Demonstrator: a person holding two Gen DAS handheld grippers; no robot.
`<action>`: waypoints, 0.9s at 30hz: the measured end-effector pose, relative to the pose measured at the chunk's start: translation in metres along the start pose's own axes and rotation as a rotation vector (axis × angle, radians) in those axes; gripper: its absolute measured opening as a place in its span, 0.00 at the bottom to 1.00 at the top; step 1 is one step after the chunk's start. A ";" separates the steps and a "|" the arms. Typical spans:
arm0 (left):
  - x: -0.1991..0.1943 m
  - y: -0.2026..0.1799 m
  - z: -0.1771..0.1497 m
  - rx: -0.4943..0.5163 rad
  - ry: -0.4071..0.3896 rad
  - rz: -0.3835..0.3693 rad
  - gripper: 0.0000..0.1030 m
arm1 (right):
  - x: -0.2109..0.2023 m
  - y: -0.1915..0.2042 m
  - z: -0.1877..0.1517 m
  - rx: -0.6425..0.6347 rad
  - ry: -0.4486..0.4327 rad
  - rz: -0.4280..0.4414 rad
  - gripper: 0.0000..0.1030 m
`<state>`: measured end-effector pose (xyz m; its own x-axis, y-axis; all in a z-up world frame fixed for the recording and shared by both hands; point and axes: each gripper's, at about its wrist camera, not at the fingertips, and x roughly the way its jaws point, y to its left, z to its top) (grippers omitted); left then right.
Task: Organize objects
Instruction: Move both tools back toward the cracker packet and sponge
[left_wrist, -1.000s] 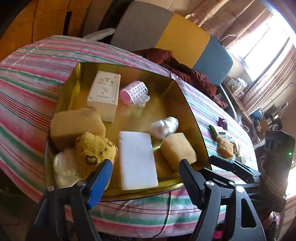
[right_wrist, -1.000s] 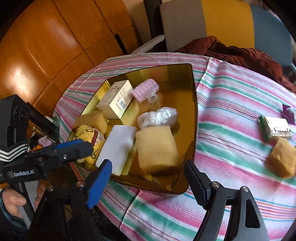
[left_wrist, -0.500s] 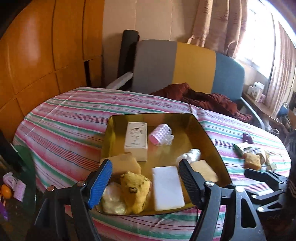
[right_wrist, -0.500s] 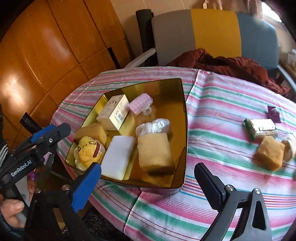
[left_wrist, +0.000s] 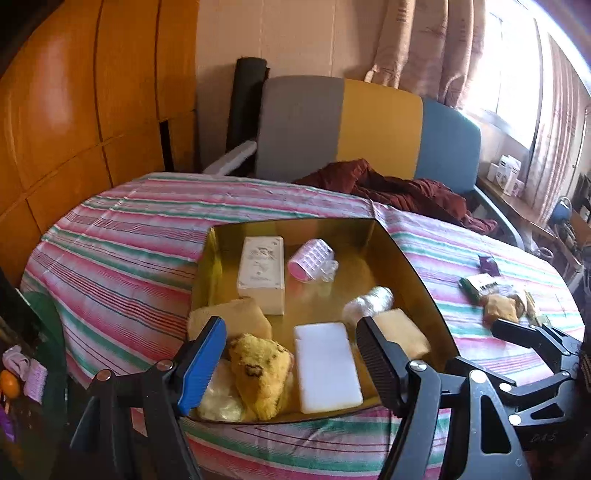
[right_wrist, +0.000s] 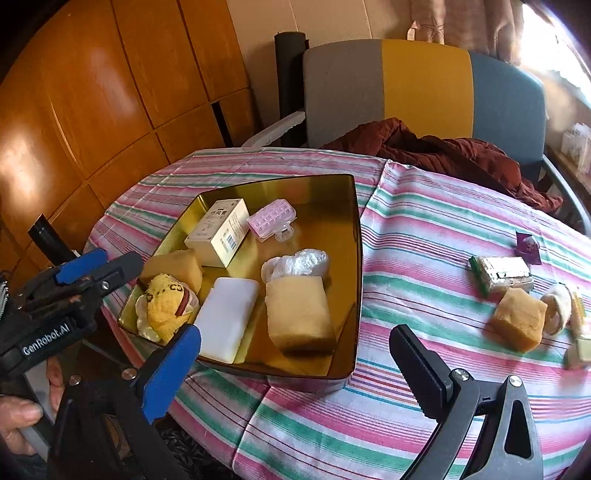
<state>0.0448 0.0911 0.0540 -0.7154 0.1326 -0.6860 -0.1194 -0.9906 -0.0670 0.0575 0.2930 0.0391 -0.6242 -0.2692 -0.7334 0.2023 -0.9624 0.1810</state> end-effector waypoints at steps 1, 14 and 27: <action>0.001 -0.001 -0.001 0.001 0.007 -0.009 0.72 | 0.001 0.000 0.000 -0.001 0.003 -0.001 1.00; 0.011 -0.018 -0.002 0.037 0.068 -0.112 0.72 | 0.000 -0.042 -0.012 0.111 0.025 -0.055 1.00; 0.018 -0.107 0.030 0.257 0.068 -0.290 0.72 | -0.043 -0.165 -0.029 0.345 0.017 -0.248 1.00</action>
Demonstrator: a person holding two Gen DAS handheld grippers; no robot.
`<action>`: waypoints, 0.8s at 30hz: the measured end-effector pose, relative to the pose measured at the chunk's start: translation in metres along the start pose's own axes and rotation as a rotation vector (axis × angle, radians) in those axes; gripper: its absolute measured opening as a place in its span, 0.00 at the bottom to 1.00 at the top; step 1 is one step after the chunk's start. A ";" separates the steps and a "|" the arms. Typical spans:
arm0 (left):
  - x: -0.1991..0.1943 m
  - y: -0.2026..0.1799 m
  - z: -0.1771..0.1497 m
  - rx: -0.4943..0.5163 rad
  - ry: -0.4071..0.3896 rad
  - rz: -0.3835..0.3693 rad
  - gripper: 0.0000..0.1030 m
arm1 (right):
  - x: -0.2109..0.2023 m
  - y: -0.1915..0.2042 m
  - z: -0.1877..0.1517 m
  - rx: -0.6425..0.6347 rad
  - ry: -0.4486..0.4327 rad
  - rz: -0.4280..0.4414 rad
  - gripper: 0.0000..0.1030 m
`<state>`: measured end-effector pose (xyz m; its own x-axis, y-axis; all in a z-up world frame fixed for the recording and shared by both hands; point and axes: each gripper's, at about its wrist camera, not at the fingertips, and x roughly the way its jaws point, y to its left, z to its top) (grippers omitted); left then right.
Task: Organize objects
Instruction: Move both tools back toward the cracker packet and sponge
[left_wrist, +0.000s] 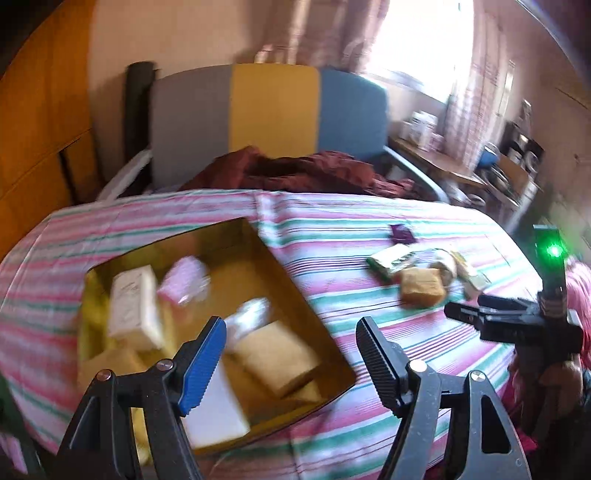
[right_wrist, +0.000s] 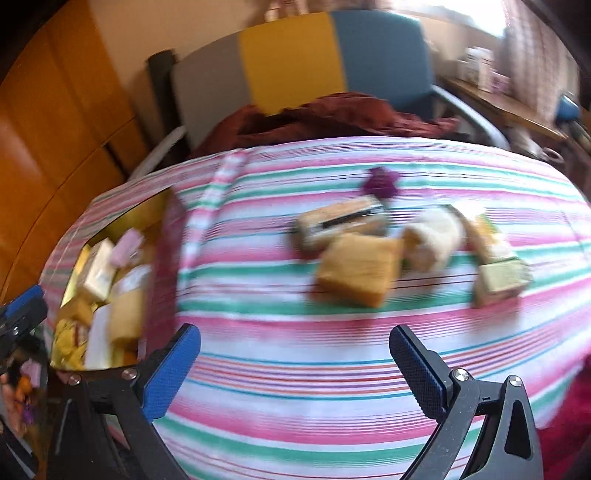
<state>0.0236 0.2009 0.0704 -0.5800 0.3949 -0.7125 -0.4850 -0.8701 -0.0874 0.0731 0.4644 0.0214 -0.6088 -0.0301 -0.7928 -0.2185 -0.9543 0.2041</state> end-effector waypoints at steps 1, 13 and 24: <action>0.005 -0.007 0.005 0.018 0.007 -0.015 0.72 | -0.002 -0.010 0.003 0.016 -0.004 -0.013 1.00; 0.099 -0.090 0.049 0.250 0.145 -0.103 0.72 | -0.022 -0.094 0.032 0.099 -0.049 -0.130 1.00; 0.182 -0.144 0.077 0.418 0.240 -0.114 0.72 | -0.014 -0.124 0.027 0.163 -0.043 -0.088 1.00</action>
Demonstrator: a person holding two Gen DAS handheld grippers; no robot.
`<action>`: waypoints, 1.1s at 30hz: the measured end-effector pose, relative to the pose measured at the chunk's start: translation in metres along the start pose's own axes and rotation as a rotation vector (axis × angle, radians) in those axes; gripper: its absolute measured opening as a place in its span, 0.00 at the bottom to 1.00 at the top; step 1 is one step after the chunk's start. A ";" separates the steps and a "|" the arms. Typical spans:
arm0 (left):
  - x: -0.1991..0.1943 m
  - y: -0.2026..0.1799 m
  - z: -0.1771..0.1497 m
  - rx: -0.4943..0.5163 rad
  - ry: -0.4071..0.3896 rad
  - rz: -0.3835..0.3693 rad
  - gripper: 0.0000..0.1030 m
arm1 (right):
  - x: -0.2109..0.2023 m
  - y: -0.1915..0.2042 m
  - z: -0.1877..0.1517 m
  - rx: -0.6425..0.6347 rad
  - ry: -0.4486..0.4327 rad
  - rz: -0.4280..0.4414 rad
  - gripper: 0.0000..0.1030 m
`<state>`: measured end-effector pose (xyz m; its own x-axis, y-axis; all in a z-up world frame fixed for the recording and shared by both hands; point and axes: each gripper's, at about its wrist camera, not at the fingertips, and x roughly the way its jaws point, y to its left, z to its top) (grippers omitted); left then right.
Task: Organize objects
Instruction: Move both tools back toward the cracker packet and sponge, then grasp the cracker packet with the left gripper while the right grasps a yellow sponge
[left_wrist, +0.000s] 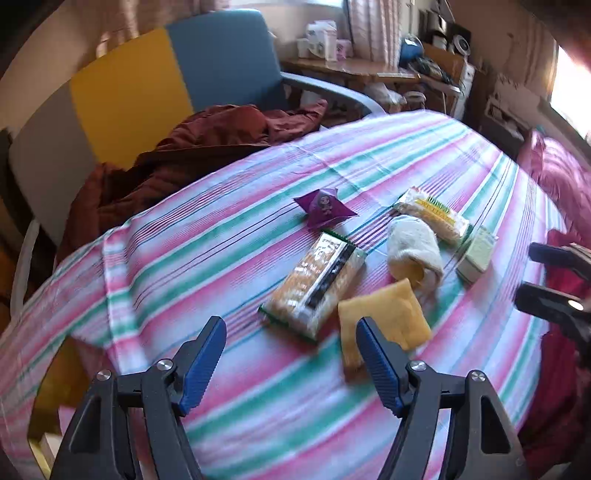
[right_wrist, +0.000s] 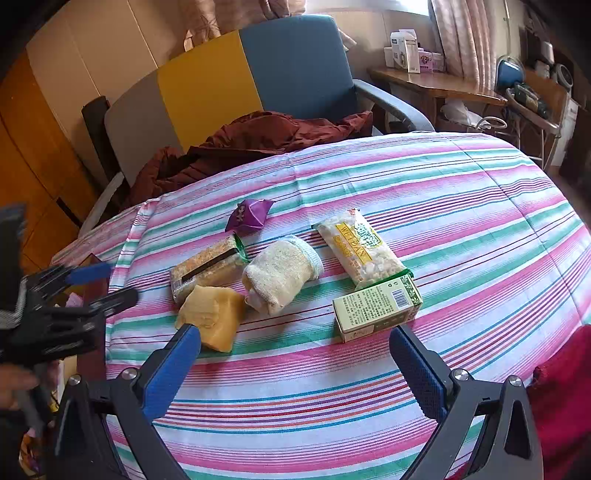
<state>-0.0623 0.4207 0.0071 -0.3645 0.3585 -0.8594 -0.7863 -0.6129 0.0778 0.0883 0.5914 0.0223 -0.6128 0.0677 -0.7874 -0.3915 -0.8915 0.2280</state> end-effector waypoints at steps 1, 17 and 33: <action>0.006 -0.002 0.003 0.013 0.009 0.002 0.72 | 0.000 0.000 0.000 0.003 0.001 0.006 1.00; 0.076 -0.019 0.031 0.160 0.112 -0.094 0.66 | 0.002 0.006 -0.002 -0.008 0.023 0.049 1.00; 0.070 0.003 0.004 -0.076 0.110 -0.093 0.48 | 0.004 -0.015 0.001 0.042 0.008 0.012 1.00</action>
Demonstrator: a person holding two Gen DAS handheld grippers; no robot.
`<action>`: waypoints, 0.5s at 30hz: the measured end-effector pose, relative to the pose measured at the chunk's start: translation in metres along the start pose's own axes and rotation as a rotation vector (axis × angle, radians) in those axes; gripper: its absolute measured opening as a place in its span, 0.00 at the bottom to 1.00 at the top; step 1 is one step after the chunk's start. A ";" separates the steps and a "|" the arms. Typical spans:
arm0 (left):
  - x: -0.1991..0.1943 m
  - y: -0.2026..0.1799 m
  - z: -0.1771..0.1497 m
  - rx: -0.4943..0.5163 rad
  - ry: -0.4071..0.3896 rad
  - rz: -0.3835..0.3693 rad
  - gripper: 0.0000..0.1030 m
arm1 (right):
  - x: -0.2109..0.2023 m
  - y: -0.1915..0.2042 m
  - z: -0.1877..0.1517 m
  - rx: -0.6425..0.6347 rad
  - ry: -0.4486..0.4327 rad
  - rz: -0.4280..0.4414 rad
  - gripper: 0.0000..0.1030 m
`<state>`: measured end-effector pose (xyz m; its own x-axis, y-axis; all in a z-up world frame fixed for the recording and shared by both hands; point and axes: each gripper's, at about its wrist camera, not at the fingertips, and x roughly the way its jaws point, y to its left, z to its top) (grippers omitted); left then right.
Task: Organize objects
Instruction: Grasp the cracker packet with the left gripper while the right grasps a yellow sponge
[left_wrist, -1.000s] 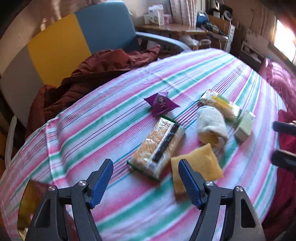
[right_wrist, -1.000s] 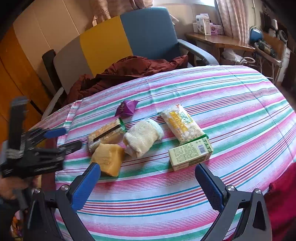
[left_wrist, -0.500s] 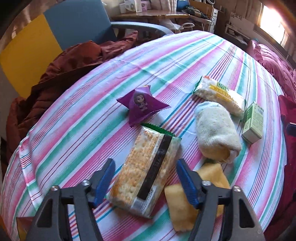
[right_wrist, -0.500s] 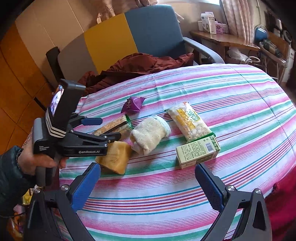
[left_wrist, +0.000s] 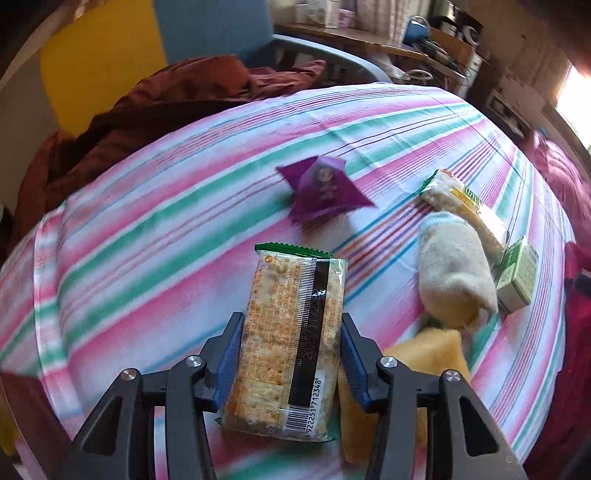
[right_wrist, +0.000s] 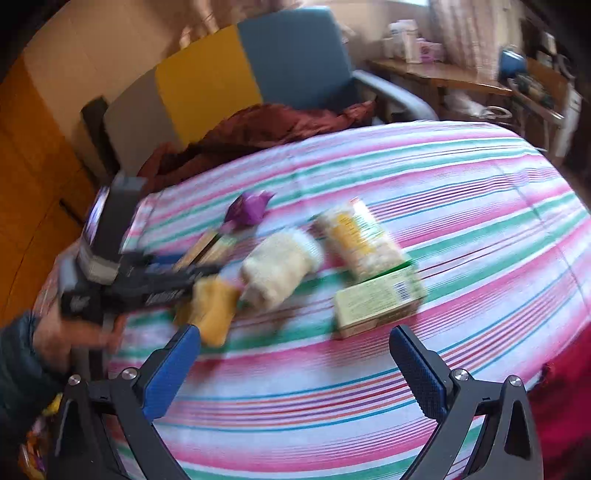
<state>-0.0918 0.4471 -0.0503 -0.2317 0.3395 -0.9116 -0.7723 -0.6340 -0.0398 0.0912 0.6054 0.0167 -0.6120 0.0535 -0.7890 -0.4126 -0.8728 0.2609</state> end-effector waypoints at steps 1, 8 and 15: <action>-0.001 0.003 -0.002 -0.015 0.003 -0.001 0.48 | -0.004 -0.007 0.003 0.025 -0.015 -0.005 1.00; -0.019 0.002 -0.039 -0.078 -0.014 0.021 0.48 | -0.012 -0.052 0.013 0.201 -0.050 -0.051 1.00; -0.034 -0.016 -0.078 -0.115 -0.037 0.020 0.48 | 0.002 -0.028 0.006 0.119 0.021 0.013 1.00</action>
<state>-0.0257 0.3917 -0.0502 -0.2693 0.3503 -0.8971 -0.6947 -0.7158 -0.0709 0.0971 0.6329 0.0109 -0.6043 0.0311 -0.7961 -0.4823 -0.8096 0.3345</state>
